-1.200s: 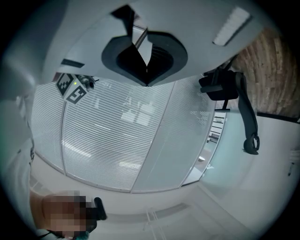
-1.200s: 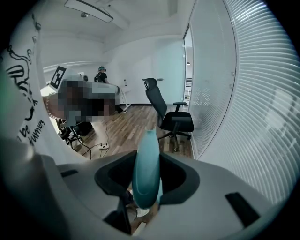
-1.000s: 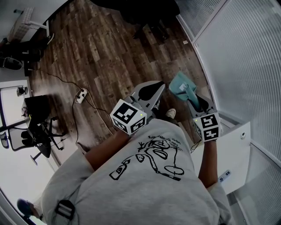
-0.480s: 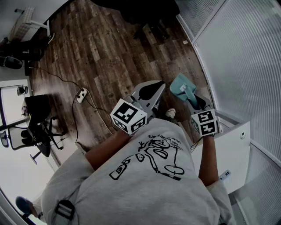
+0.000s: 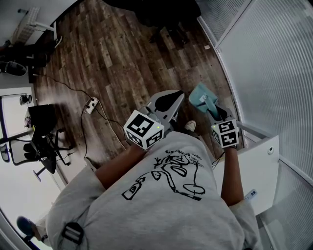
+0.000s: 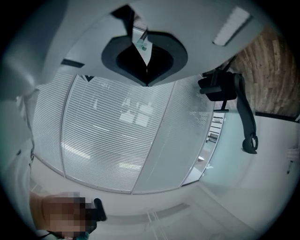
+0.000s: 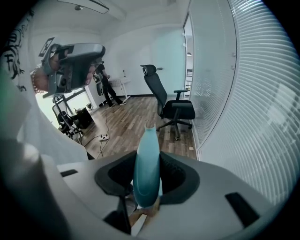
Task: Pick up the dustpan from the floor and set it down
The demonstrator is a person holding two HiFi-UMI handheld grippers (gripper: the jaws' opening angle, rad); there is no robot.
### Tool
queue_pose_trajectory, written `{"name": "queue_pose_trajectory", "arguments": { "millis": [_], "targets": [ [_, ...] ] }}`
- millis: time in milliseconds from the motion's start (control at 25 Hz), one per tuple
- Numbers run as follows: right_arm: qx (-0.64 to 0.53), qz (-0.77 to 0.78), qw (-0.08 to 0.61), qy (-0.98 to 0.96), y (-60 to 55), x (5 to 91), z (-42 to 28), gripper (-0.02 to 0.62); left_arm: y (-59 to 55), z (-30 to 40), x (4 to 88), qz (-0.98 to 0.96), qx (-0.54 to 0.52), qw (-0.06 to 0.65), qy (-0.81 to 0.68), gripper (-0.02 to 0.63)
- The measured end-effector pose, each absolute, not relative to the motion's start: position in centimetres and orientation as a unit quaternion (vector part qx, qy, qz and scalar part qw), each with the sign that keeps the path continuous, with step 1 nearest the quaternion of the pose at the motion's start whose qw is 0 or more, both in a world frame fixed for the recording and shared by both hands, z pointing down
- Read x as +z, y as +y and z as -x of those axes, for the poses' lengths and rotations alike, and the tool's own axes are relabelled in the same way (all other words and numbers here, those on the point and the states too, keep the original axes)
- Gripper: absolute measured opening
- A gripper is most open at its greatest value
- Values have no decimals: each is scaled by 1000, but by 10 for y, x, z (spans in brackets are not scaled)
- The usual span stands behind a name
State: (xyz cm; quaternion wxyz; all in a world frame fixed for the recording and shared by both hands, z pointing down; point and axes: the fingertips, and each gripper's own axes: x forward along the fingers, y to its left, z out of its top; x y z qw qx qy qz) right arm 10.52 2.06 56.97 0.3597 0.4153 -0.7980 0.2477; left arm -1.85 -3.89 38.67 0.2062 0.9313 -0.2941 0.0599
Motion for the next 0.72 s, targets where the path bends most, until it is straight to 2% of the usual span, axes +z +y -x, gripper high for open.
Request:
{"name": "queue_pose_trajectory", "arguments": {
  "millis": [720],
  "targets": [
    [257,-396,378,-796,19,616,-105,129,-35,20,389,-928,62,209,-303,2]
  ]
}}
